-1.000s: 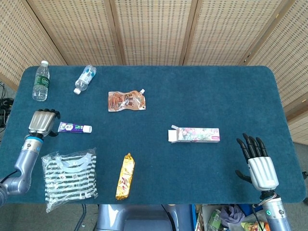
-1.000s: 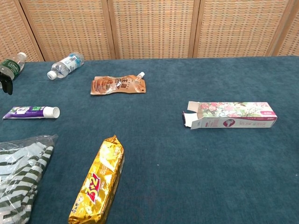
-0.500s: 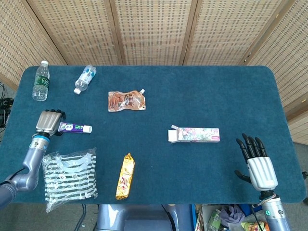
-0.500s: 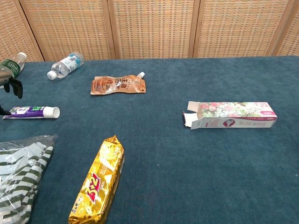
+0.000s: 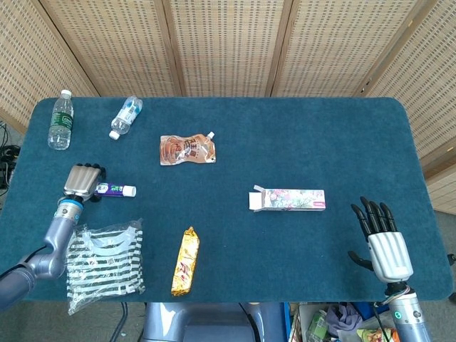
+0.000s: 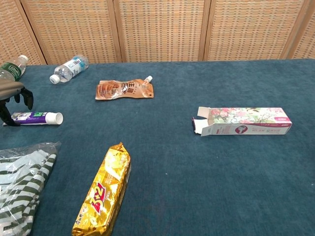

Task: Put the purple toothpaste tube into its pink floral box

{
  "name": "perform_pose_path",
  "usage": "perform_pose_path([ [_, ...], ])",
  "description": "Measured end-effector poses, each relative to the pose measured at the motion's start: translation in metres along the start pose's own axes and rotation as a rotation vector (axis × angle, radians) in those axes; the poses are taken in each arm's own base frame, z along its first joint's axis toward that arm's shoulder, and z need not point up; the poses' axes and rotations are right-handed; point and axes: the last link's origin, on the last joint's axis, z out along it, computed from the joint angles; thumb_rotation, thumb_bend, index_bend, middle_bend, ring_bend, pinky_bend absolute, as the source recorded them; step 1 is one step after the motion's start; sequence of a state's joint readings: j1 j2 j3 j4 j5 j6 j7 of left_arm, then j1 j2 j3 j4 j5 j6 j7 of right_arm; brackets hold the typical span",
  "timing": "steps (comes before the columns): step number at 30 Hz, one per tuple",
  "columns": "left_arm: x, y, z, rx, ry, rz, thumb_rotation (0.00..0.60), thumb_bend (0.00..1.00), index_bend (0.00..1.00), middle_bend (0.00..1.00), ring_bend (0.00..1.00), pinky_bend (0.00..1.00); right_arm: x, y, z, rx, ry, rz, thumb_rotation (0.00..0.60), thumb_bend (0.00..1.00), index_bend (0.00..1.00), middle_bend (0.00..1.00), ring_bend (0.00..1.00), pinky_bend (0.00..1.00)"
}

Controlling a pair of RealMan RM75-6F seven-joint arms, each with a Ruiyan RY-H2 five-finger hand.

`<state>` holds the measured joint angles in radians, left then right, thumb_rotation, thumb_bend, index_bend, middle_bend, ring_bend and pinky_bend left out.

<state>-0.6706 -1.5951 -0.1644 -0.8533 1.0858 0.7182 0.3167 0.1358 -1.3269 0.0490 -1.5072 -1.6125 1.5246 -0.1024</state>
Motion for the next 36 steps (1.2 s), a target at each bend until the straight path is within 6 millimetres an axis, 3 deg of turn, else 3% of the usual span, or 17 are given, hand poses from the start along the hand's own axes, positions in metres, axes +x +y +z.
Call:
perform_pose_path([
  [5,-0.007,0.009,0.004,-0.003,-0.021,-0.001,0.600,0.22,0.42,0.35,0.31,0.34,0.000,-0.001,0.000,0.005,0.002,0.003,0.600,0.09,0.06,0.00,0.00,0.00],
  [12,-0.009,0.024,0.005,-0.028,0.025,0.022,0.600,0.30,0.76,0.66,0.56,0.54,0.001,-0.002,-0.001,0.011,0.009,0.004,0.600,0.09,0.05,0.00,0.00,0.00],
  [17,0.003,0.033,0.001,-0.068,0.144,0.008,0.600,0.30,0.78,0.68,0.59,0.56,0.001,-0.001,-0.001,0.010,0.011,0.006,0.600,0.09,0.05,0.00,0.00,0.00],
  [24,0.035,0.038,-0.016,-0.183,0.356,-0.031,0.600,0.30,0.78,0.68,0.59,0.56,0.001,-0.003,-0.001,0.016,0.008,0.009,0.600,0.09,0.06,0.00,0.00,0.00],
  [36,0.086,0.014,-0.049,-0.220,0.478,0.023,0.600,0.30,0.78,0.68,0.59,0.56,-0.009,-0.009,0.008,0.031,-0.042,0.020,0.600,0.09,0.06,0.00,0.00,0.00],
])
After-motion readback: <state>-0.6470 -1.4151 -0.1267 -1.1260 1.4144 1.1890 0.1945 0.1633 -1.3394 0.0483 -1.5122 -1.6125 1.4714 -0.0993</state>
